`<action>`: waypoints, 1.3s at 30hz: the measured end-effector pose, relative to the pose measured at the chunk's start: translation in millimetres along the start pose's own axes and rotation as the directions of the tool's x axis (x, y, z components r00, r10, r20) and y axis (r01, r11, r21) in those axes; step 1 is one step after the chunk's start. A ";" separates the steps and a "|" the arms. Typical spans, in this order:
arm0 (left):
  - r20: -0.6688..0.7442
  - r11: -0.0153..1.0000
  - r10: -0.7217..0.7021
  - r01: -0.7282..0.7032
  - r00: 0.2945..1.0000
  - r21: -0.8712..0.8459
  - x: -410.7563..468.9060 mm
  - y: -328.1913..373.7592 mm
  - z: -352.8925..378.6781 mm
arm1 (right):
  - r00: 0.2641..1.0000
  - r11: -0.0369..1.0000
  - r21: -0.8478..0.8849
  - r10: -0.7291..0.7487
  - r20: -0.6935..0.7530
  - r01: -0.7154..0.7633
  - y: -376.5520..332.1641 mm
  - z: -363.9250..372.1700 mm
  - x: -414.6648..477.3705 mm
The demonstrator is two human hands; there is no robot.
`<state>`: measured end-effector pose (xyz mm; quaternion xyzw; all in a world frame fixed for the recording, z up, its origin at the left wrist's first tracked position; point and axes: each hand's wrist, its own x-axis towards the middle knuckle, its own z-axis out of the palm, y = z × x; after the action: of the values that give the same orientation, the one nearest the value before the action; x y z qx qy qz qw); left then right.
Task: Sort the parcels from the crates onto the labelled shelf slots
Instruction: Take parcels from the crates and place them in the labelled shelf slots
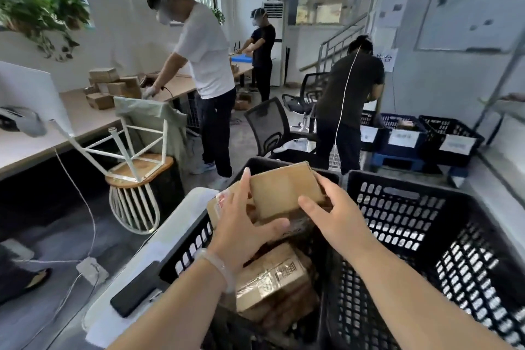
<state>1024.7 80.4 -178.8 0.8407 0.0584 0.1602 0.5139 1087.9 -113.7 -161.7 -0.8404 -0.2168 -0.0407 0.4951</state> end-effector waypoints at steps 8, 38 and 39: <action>0.009 0.982 0.123 -0.121 0.992 -0.143 40.9 51.5 -24.7 | 0.997 0.989 0.141 -0.041 -0.066 0.050 -37.7 -33.2 -0.3; 0.401 0.830 0.554 -0.447 0.730 -0.333 -7.6 83.4 112.0 | 0.765 0.958 0.158 0.287 -0.577 -0.240 -15.0 -81.2 -137.5; 0.431 0.815 0.578 -0.466 0.693 -0.343 -15.7 90.1 122.1 | 0.732 0.953 0.137 0.295 -0.614 -0.270 -12.3 -88.4 -150.6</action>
<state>1044.1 -68.8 -153.8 0.7749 -0.3413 0.0736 0.5270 960.0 -232.5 -149.6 -0.7918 0.0900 -0.2385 0.5551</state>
